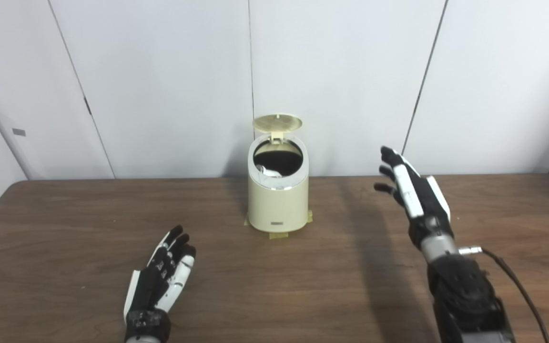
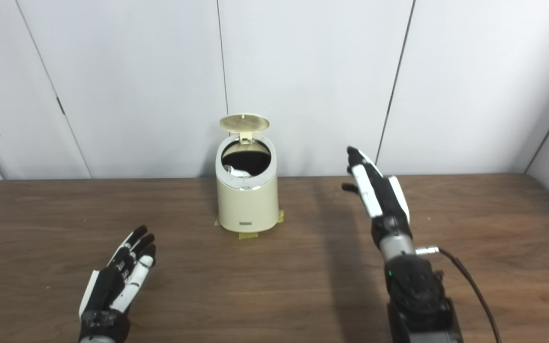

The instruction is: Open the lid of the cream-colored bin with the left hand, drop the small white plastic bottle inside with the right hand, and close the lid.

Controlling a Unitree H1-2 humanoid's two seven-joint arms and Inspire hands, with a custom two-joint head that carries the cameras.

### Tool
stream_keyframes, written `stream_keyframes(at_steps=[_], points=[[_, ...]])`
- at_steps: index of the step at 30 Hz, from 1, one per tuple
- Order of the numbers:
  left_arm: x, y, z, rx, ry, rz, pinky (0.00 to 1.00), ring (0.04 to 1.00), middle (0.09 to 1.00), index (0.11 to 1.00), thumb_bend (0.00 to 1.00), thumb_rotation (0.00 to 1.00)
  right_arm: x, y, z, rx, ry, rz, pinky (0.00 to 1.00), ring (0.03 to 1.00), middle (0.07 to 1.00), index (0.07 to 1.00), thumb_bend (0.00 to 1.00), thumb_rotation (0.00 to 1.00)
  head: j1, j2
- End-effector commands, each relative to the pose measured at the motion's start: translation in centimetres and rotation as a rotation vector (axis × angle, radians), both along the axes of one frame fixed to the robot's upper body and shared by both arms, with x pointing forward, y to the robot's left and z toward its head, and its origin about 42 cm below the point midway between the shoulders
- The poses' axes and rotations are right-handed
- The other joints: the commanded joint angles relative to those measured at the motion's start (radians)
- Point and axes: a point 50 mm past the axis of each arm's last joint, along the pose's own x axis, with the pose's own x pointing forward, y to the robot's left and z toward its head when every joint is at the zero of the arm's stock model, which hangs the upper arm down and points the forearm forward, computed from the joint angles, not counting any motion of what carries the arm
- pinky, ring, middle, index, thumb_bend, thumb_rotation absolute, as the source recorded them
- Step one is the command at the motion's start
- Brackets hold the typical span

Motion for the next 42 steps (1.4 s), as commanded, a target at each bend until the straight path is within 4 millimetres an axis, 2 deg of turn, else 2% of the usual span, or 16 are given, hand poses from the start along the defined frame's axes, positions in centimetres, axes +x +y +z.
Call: stream_keyframes(at_steps=[1,8,13,21,25,28,32,38,42], points=[[1.3,-0.3,2.4,-0.01,-0.086,-0.022,0.91,0.911,0.904,0.944,0.46,0.48,-0.7,0.0,1.7,-0.012,-0.069,0.037,0.79,0.906,0.92,0.904,0.54,0.99,0.002,-0.001],[3.6,-0.4,5.5,0.086,-0.115,-0.061,0.99,0.926,0.901,0.94,0.4,0.61,-3.9,-0.3,-1.1,-0.148,-0.068,0.025,0.77,0.916,0.944,0.917,0.57,1.0,0.007,-0.001],[5.3,-0.7,7.4,0.102,-0.136,-0.078,0.93,0.923,0.904,0.927,0.45,0.62,-5.4,-0.1,-2.4,-0.134,-0.067,0.022,0.78,0.932,0.961,0.932,0.55,1.0,0.011,-0.003],[9.0,-0.8,10.3,0.177,-0.197,-0.122,0.93,0.924,0.914,0.929,0.46,0.64,-7.4,0.3,-4.2,-0.145,-0.057,-0.006,0.78,0.92,0.947,0.93,0.58,1.0,0.018,-0.007],[10.8,-0.6,12.0,0.278,-0.224,-0.154,0.93,0.928,0.926,0.943,0.48,0.72,-7.9,0.6,-4.9,-0.137,-0.052,-0.027,0.77,0.916,0.939,0.921,0.58,1.0,0.024,-0.01],[12.0,-0.5,13.2,0.306,-0.243,-0.173,0.93,0.927,0.928,0.944,0.48,0.74,-8.2,0.7,-5.3,-0.138,-0.06,-0.032,0.76,0.905,0.931,0.917,0.58,1.0,0.027,-0.013],[13.9,-0.6,15.3,0.289,-0.272,-0.184,0.93,0.932,0.926,0.948,0.46,0.72,-8.3,0.7,-5.9,-0.121,-0.082,-0.044,0.75,0.895,0.925,0.914,0.57,1.0,0.031,-0.02],[16.4,-0.8,17.7,0.294,-0.293,-0.202,0.92,0.921,0.906,0.916,0.51,0.71,-8.3,0.6,-6.6,-0.064,-0.101,-0.057,0.77,0.901,0.928,0.92,0.59,1.0,0.03,-0.029],[17.9,-1.3,19.3,0.346,-0.3,-0.221,0.9,0.917,0.902,0.891,0.49,0.69,-8.2,0.5,-6.6,-0.07,-0.106,-0.059,0.75,0.888,0.917,0.911,0.58,1.0,0.028,-0.031]])
